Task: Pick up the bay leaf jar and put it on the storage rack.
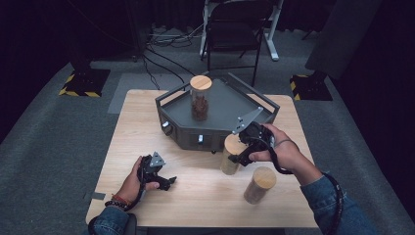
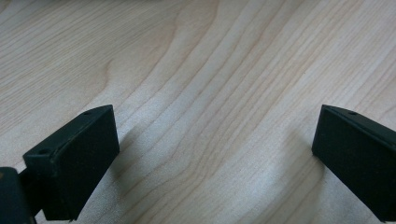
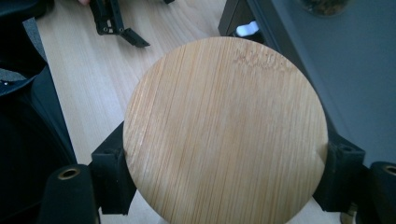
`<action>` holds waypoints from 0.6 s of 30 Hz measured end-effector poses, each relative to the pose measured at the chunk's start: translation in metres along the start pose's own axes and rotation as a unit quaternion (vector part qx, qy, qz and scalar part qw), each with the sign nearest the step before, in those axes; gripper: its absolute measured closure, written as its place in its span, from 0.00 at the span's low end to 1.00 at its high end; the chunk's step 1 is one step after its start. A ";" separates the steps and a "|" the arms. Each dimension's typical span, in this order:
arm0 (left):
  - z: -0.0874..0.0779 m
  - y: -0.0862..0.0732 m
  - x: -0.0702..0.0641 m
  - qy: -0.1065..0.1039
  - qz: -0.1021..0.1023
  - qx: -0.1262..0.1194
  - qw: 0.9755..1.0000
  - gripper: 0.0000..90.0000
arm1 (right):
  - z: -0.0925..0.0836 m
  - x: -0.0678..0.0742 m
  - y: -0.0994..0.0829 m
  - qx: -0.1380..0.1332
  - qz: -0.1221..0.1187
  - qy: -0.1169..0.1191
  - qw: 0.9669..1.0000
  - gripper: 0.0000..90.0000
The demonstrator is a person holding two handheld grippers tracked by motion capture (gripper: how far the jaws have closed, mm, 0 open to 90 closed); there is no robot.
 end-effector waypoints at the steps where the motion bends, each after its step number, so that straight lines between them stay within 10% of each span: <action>1: 0.000 0.000 0.000 -0.001 -0.001 0.000 1.000 0.00 | -0.002 -0.001 0.002 0.000 0.000 -0.001 1.000 0.27; 18: 0.000 0.000 0.000 -0.001 -0.002 0.000 1.000 0.00 | -0.026 -0.029 0.028 -0.004 -0.003 -0.015 1.000 0.27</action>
Point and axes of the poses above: each handheld gripper's, and its own axes: z roughly forward along the jaws, y roughly out of its top, x roughly to its left, the point moved 2 cm from there along z, roughly forward along the jaws, and after that the axes turned 7 degrees about -z, right-handed, at the moved point
